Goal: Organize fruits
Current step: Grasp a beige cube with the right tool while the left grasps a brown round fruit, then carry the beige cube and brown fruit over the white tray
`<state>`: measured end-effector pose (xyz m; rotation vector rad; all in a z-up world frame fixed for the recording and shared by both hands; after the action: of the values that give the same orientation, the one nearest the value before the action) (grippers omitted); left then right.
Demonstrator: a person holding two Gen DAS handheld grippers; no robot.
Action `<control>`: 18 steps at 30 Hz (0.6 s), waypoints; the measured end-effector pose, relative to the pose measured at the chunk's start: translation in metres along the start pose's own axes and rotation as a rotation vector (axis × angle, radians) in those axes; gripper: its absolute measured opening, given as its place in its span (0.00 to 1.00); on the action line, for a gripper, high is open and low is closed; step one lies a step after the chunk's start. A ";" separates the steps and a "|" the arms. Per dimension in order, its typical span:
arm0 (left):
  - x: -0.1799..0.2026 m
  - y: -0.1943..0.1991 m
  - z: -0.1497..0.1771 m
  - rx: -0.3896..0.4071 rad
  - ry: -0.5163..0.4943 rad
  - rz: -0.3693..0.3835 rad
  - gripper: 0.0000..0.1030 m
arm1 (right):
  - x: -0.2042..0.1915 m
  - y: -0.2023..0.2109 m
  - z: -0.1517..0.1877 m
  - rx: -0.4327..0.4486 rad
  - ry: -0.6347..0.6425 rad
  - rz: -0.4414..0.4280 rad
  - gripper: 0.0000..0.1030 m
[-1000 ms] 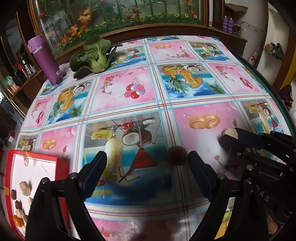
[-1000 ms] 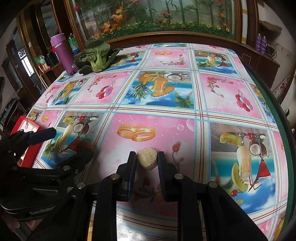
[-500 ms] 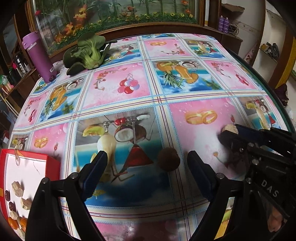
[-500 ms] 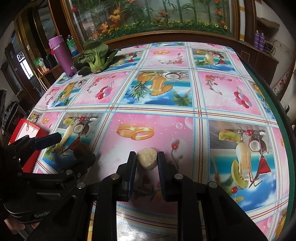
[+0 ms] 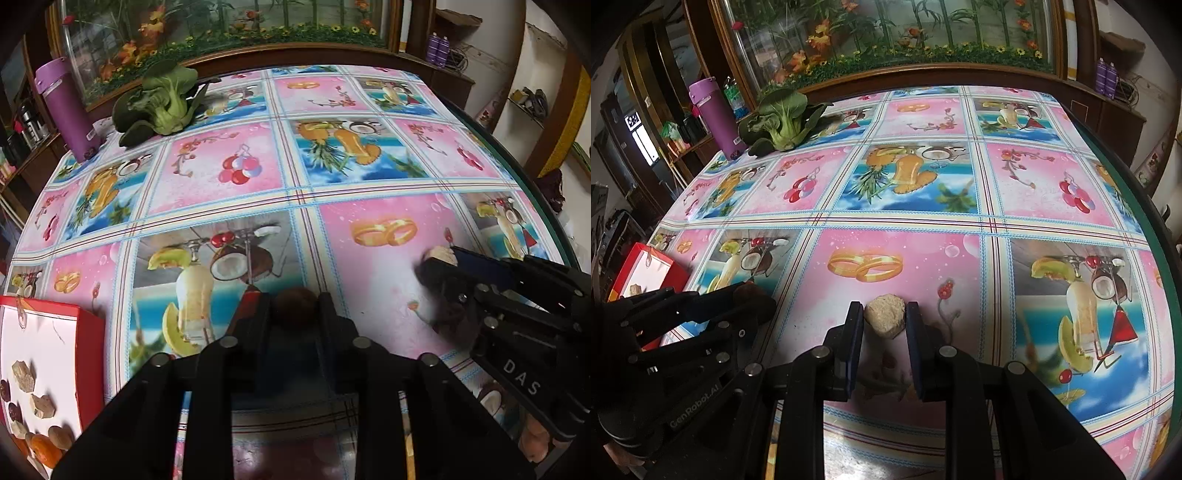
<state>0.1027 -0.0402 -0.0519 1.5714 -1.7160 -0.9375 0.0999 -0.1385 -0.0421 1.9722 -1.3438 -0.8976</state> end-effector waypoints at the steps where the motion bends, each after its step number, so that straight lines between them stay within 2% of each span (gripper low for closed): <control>1: 0.000 0.001 0.000 0.005 0.000 0.006 0.26 | 0.000 0.000 0.000 0.002 -0.004 -0.001 0.22; 6: -0.005 0.009 0.002 0.025 0.013 0.016 0.26 | 0.002 0.006 0.001 0.022 -0.046 -0.014 0.21; 10: -0.014 0.030 0.006 0.063 0.022 0.016 0.26 | -0.006 0.016 0.001 0.047 -0.079 -0.046 0.21; 14: -0.032 0.059 0.015 0.104 0.051 -0.003 0.26 | -0.032 0.028 0.002 0.078 -0.085 -0.112 0.21; 18: -0.062 0.091 0.032 0.146 0.096 -0.037 0.26 | -0.080 0.038 0.005 0.101 -0.042 -0.170 0.21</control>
<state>0.0316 0.0277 0.0074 1.7189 -1.7266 -0.7556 0.0534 -0.0757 0.0002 2.1829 -1.2815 -0.9713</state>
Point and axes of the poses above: each gripper's, at about its wrist camera, not at the fingertips, and y roughly against the way its jaws point, x to its right, z to its underside, the point moved 8 cm from there along -y, roughly the way its jaws point
